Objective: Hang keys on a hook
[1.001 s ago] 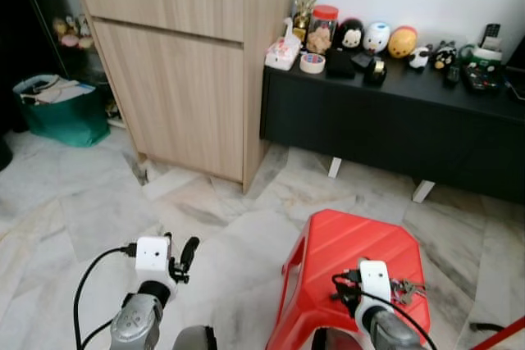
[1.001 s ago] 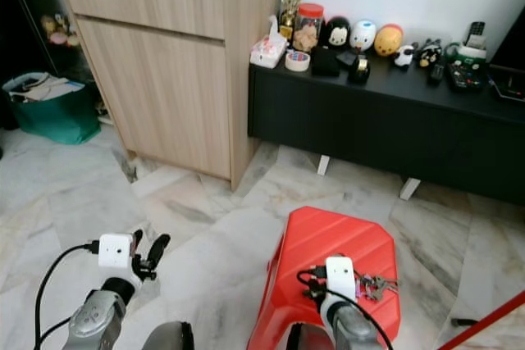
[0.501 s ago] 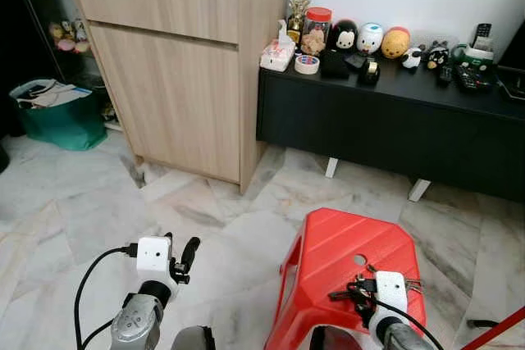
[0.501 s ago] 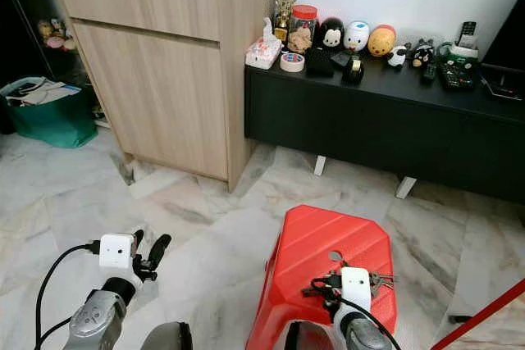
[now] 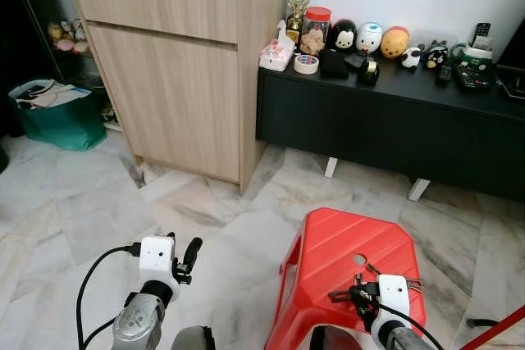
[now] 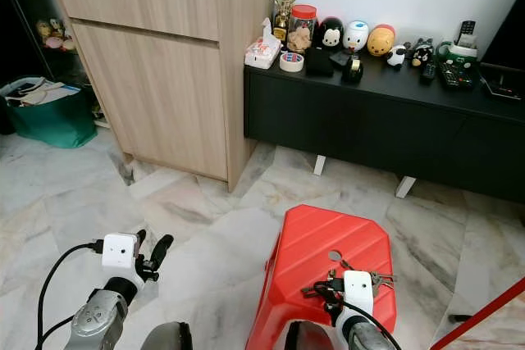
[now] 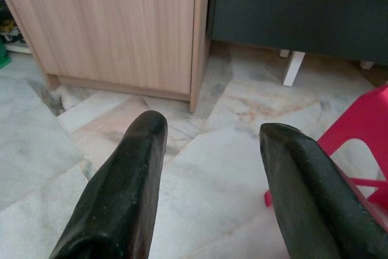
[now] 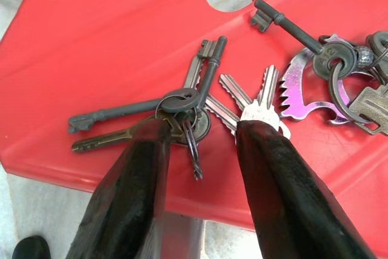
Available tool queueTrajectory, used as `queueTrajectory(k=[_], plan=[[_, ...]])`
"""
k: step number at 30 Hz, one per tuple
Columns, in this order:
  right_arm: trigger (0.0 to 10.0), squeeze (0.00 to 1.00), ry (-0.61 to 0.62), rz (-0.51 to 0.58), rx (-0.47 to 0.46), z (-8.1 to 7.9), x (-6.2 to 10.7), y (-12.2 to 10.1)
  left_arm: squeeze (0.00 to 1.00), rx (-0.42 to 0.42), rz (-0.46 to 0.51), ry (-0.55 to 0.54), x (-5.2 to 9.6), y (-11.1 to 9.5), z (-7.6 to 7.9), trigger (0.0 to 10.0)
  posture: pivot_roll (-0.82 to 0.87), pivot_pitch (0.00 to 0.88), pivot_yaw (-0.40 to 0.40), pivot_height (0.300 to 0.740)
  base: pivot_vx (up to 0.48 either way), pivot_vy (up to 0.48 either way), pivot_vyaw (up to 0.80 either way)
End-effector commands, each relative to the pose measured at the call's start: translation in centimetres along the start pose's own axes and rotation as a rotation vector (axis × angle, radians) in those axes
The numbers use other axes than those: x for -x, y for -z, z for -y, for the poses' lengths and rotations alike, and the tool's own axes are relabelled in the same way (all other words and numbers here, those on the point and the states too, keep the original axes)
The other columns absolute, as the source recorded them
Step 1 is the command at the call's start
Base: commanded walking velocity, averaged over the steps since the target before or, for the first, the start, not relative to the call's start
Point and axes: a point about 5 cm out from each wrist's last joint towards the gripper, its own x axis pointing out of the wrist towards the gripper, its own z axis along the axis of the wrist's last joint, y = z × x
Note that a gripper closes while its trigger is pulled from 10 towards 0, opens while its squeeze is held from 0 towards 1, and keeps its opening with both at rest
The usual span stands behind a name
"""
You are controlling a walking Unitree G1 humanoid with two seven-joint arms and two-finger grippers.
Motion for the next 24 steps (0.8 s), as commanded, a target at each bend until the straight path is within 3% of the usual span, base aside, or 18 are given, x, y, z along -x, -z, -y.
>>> queueTrajectory(k=[1, 2, 9, 24], plan=[[4.7, 0.00, 0.003, -0.015, 0.024, 0.4, 0.1, 0.1, 0.00, -0.016, -0.001, 0.014, -0.2, 0.0, 0.2, 10.0, 0.09, 0.000, -0.074, 0.609, 0.000, 0.000, 0.00], [0.0, 0.00, -0.009, -0.002, 0.015, 0.0, 0.0, -0.2, 0.00, -0.021, -0.002, 0.014, -0.2, 0.0, 0.2, 10.0, 0.09, 0.000, -0.074, 0.609, 0.000, 0.000, 0.00], [0.0, 0.00, -0.028, 0.027, 0.021, -0.7, -0.5, -1.2, 0.00, -0.029, -0.004, 0.009, -0.2, 0.0, 0.0, 10.0, 0.09, 0.000, -0.073, 0.609, 0.000, 0.000, 0.00], [0.0, 0.00, -0.032, 0.056, 0.031, -0.8, -0.6, -1.9, 0.00, -0.031, -0.009, 0.010, -0.2, 0.0, 0.0, 10.0, 0.09, 0.000, -0.074, 0.609, 0.000, 0.000, 0.00]])
